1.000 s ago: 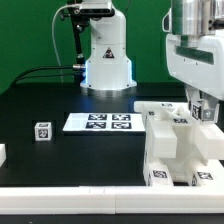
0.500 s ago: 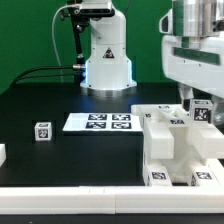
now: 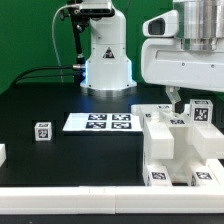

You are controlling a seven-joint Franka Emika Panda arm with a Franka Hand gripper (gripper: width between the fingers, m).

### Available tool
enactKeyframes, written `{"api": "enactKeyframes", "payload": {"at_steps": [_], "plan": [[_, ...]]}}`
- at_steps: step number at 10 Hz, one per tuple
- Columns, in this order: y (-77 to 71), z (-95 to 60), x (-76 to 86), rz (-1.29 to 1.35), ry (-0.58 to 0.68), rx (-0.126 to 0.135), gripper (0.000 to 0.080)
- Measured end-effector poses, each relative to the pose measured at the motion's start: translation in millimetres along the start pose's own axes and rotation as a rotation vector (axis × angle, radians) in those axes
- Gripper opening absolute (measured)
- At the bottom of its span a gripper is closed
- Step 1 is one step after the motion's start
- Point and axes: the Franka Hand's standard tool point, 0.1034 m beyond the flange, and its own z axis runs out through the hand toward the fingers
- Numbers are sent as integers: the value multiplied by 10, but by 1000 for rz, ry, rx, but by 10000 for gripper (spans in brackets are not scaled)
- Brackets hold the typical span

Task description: Assemble chair

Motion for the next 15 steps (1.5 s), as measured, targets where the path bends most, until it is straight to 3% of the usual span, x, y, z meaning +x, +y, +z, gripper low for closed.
{"api": "enactKeyframes", "payload": {"at_steps": [1,4,6,7,9,12,13,15], "plan": [[-7,-25,-13,-222,35,-8,649],[10,-10,-17,-211,42,-9,622],[10,-4,-20,-56,41,-6,268],[16,0,-19,-25,40,-6,266],[13,8,-17,308,35,-10,266],[11,4,-2,766,26,31,266],[0,6,-13,940,20,62,266],[0,6,-14,979,18,67,266]]}}
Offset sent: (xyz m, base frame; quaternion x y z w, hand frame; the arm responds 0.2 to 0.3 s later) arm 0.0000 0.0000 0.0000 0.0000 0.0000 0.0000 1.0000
